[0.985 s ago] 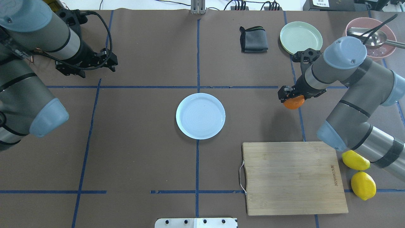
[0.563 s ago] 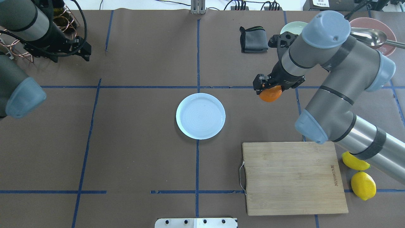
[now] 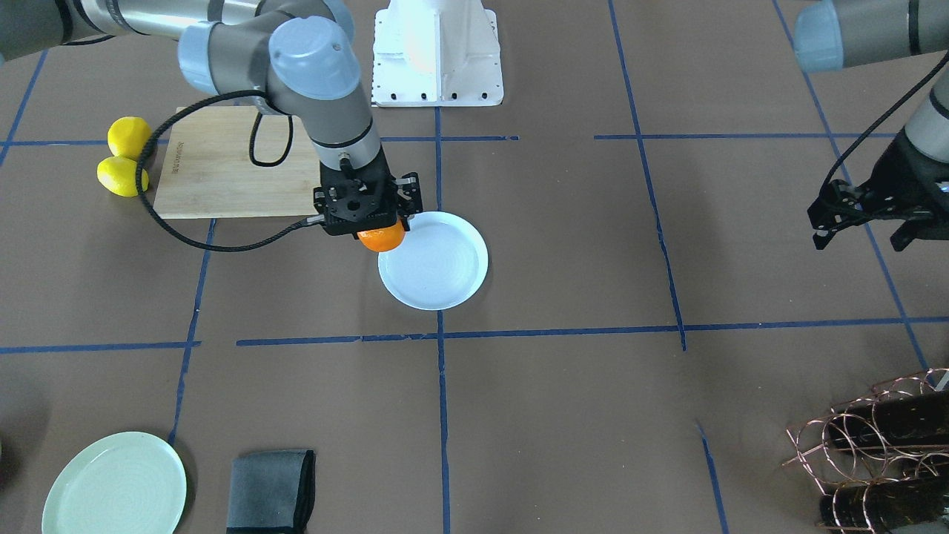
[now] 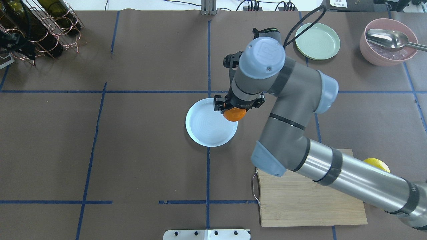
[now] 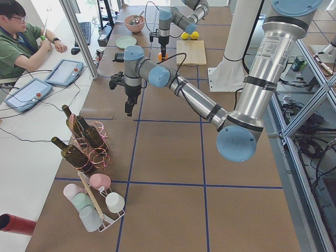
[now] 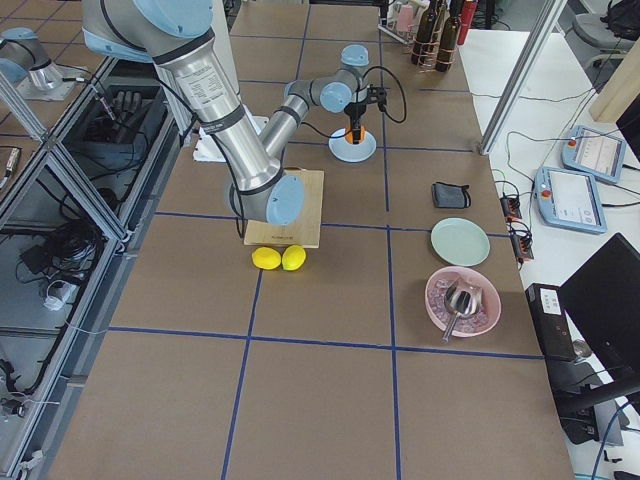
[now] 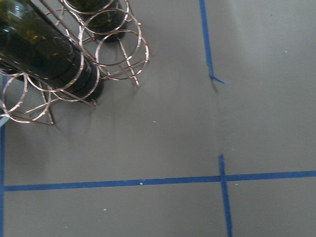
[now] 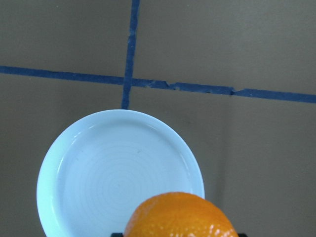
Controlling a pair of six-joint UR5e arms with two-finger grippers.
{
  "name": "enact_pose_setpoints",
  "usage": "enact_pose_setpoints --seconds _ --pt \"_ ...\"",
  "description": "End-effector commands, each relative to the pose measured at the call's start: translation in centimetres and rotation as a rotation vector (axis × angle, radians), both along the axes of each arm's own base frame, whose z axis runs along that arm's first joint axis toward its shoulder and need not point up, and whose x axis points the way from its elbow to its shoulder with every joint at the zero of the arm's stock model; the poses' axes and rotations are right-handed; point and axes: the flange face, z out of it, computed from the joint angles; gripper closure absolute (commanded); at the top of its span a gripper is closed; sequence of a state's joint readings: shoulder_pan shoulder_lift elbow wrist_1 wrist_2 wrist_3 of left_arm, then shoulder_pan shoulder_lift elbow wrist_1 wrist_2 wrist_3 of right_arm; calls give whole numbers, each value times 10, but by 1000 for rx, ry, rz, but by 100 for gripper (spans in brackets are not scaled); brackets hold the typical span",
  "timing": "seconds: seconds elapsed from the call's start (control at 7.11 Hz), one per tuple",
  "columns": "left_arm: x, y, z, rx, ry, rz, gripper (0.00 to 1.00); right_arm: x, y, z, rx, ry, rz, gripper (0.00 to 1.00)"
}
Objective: Pick orange to plate
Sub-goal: 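Carry the orange with the right gripper and lower it onto the plate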
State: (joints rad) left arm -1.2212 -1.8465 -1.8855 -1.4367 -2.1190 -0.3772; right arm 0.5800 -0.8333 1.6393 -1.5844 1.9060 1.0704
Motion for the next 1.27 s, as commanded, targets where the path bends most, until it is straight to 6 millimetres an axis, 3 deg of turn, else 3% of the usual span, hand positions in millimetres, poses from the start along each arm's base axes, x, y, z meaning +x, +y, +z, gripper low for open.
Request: enact_pose_setpoints --seconds 0.0,0.28,0.42,0.56,0.84,0.99,1.13 --pt "-57 6 39 40 -18 71 0 -75 -5 -5 11 44 15 100" --pt "-81 10 59 42 -36 80 0 -87 -6 5 12 35 12 100" --pt "-81 11 59 43 -35 83 0 -88 -7 7 11 39 11 89" --pt "-81 10 60 42 -35 83 0 -90 -5 7 12 36 8 1" --pt "-83 11 61 40 -36 81 0 -83 -6 -15 25 -6 18 0" --pt "-85 11 61 41 -36 77 0 -59 -20 -28 29 -33 37 0" --pt "-96 10 62 56 -44 81 0 -13 -40 -41 -3 -43 42 0"
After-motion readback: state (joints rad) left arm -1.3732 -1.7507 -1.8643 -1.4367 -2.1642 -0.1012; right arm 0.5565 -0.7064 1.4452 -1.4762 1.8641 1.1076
